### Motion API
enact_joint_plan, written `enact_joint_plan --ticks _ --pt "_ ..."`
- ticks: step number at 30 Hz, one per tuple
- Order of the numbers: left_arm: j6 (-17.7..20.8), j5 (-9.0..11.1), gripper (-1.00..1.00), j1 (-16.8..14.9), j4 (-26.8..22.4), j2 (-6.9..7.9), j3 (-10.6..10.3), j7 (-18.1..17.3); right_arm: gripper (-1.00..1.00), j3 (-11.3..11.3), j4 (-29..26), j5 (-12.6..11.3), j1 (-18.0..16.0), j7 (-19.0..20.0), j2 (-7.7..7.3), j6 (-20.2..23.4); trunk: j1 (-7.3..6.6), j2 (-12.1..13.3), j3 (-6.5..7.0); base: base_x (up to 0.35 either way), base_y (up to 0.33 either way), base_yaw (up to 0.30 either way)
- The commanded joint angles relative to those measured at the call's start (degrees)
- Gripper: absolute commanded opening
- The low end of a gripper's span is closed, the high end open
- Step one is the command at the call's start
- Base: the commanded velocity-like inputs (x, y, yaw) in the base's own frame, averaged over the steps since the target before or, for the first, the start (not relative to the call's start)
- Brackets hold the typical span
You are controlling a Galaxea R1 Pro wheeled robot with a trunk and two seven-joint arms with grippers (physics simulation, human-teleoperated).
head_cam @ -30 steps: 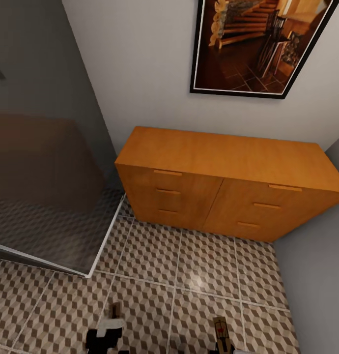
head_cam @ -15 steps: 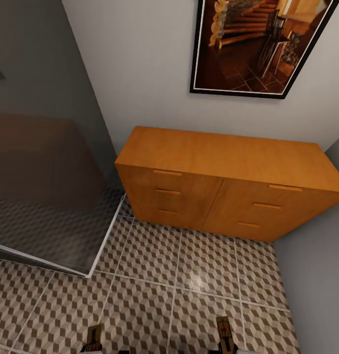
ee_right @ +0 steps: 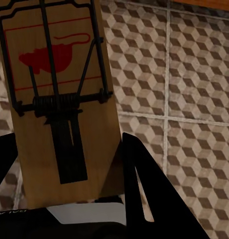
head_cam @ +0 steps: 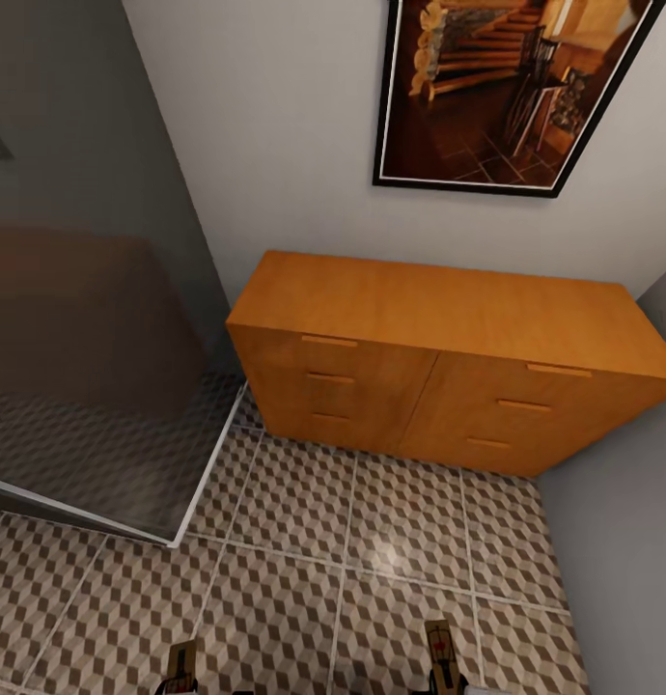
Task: Take the four mousetraps from the cabinet in the bathroom and place them on the bathroom floor. Make sure all four end up on the same floor surface, and ensure that at least two of them are either under or directly next to the same bathroom sink.
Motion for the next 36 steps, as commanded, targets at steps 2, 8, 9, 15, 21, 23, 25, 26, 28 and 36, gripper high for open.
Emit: enact_joint_plan --ticks 2,8,9,15,21,23,25,26,28,36 --pt "-0.3 0.3 -1.00 -0.1 0.2 -0.09 -0.5 0.3 -1.00 0.5 0.0 -0.5 0.0 -0.2 -0.02 -0.2 0.03 -0.1 -0.04 0.000 0.000 0.000" --pt "-0.3 0.3 -1.00 -0.1 0.2 -0.05 -0.4 0.5 -1.00 0.5 0.0 -0.5 0.0 -0.3 -0.02 -0.2 0.03 -0.1 -0.01 0.000 0.000 0.000" --pt "-0.3 0.3 -1.00 -0.1 0.2 -0.13 -0.5 0.5 -1.00 0.5 0.0 -0.5 0.0 -0.3 -0.03 -0.2 0.03 -0.1 0.04 0.000 0.000 0.000" --pt "-0.2 0.3 -1.00 -0.1 0.2 -0.22 -0.5 0.4 -1.00 0.5 0.0 -0.5 0.0 -0.3 -0.04 -0.2 0.03 -0.1 0.47 0.000 0.000 0.000" --pt "-0.1 0.3 -1.00 -0.1 0.2 -0.34 -0.5 0.4 -1.00 0.5 0.0 -0.5 0.0 -0.3 -0.04 -0.2 0.03 -0.1 0.96 0.000 0.000 0.000" --pt "0.2 0.3 -1.00 -0.1 0.2 -0.36 -0.5 0.4 -1.00 0.5 0.0 -0.5 0.0 -0.3 -0.04 -0.2 0.03 -0.1 1.14 0.000 0.000 0.000" --pt "0.6 0.3 -1.00 -0.1 0.2 -0.39 -0.5 0.4 -1.00 0.5 0.0 -0.5 0.0 -0.3 -0.04 -0.2 0.03 -0.1 1.32 0.000 0.000 0.000" --pt "0.8 0.3 -1.00 -0.1 0.2 -0.40 -0.5 0.3 -1.00 0.5 0.0 -0.5 0.0 -0.3 -0.04 -0.2 0.03 -0.1 1.42 0.000 0.000 0.000" --pt "0.9 0.3 -1.00 -0.1 0.2 -0.43 -0.5 0.3 -1.00 0.5 0.0 -0.5 0.0 -0.3 -0.04 -0.2 0.03 -0.1 1.60 0.000 0.000 0.000" --pt "1.0 0.3 -1.00 -0.1 0.2 -0.55 -0.5 0.3 -1.00 0.5 0.0 -0.5 0.0 -0.3 -0.04 -0.2 0.03 -0.1 2.35 0.000 0.000 0.000"
